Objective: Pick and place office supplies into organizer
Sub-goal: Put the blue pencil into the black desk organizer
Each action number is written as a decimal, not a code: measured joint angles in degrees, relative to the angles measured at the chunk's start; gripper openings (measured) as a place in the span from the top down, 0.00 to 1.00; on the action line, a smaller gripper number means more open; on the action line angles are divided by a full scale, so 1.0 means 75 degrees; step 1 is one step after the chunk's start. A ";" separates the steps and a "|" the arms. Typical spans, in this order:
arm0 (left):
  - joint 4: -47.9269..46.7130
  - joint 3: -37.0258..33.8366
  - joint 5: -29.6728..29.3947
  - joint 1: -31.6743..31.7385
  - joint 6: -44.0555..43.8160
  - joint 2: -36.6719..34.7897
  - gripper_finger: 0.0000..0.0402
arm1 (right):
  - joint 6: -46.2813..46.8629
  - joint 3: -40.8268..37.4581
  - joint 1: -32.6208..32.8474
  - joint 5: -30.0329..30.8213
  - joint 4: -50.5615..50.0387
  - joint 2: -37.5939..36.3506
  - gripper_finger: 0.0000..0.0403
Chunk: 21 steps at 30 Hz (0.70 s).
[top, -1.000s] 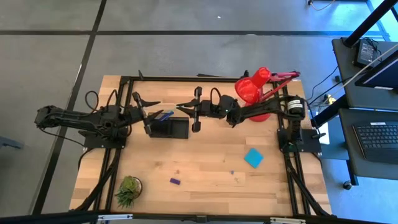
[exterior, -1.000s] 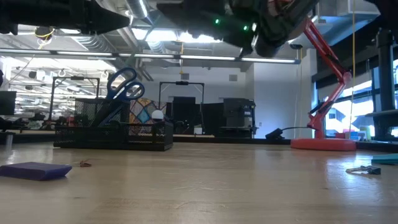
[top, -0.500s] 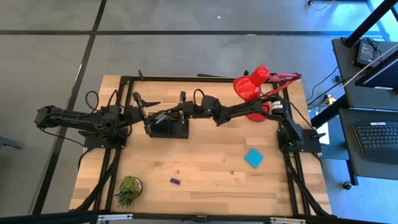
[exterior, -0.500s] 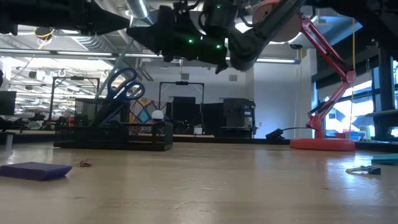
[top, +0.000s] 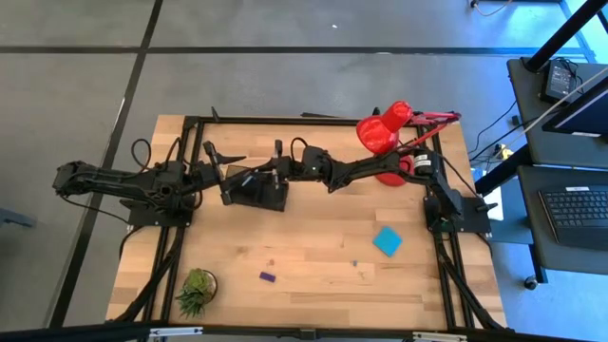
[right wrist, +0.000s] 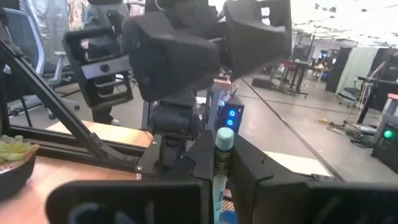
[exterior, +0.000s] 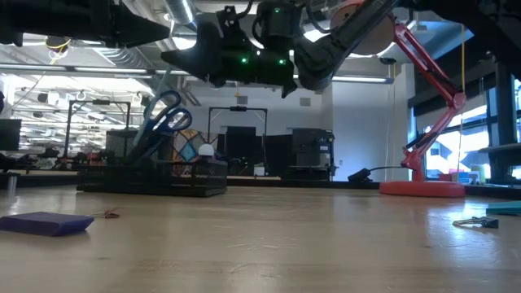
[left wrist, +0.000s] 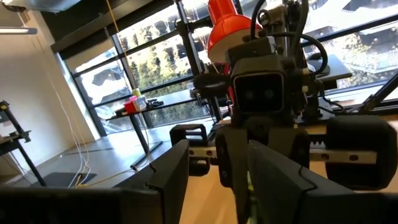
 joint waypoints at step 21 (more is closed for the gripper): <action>-0.0087 0.0003 -0.0020 0.0003 -0.0009 -0.0006 0.61 | -0.0584 -0.0003 0.0071 0.0240 0.1092 0.0003 0.93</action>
